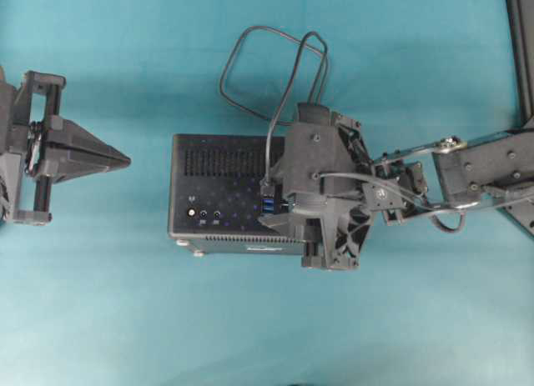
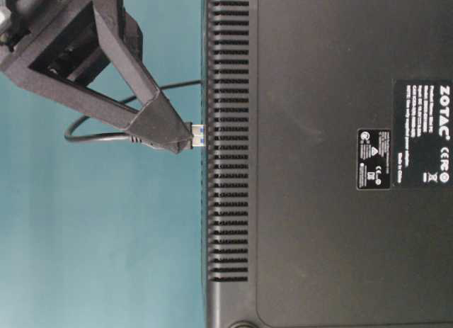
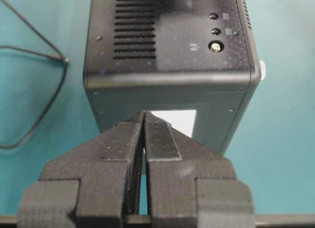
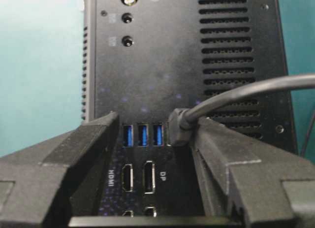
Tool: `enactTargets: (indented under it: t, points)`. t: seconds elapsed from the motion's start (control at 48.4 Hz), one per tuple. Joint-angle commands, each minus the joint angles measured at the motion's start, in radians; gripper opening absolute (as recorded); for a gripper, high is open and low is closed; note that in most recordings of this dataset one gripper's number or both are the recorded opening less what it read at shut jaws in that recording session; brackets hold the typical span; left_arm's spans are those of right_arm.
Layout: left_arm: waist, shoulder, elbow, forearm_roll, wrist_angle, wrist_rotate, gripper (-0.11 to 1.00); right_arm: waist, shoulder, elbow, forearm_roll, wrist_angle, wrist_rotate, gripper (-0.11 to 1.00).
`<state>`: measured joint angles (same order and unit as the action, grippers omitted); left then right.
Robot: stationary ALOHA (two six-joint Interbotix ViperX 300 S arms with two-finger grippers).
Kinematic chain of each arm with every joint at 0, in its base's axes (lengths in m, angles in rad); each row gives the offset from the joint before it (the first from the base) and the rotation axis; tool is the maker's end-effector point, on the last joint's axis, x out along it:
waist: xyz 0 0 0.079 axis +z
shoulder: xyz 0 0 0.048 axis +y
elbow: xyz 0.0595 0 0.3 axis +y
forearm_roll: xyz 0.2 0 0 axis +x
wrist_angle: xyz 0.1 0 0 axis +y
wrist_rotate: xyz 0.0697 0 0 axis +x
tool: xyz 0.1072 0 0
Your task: Insert the USB into the PC box with both arms.
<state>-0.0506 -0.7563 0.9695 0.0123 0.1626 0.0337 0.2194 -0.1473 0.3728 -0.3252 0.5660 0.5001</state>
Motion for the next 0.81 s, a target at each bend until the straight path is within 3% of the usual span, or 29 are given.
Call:
enactTargets:
  t: [0.0, 0.269, 0.538, 0.683, 0.786]
  points:
    - [0.0, -0.002, -0.028, 0.002, -0.005, 0.002, 0.0, 0.0, -0.037, -0.028, -0.014, -0.005, 0.014, 0.64]
    - [0.0, -0.003, -0.028, 0.003, -0.005, 0.002, 0.0, -0.035, -0.075, -0.026, -0.054, -0.009, 0.014, 0.64]
    - [-0.002, -0.002, -0.029, 0.002, -0.005, 0.002, 0.01, -0.041, -0.08, -0.018, -0.057, -0.031, 0.014, 0.63]
    - [-0.002, -0.002, -0.028, 0.002, -0.005, 0.002, 0.0, -0.041, -0.081, -0.012, -0.055, -0.071, 0.014, 0.58]
    - [-0.002, -0.002, -0.028, 0.002, -0.005, 0.002, 0.01, -0.04, -0.084, 0.003, -0.049, -0.086, 0.017, 0.49]
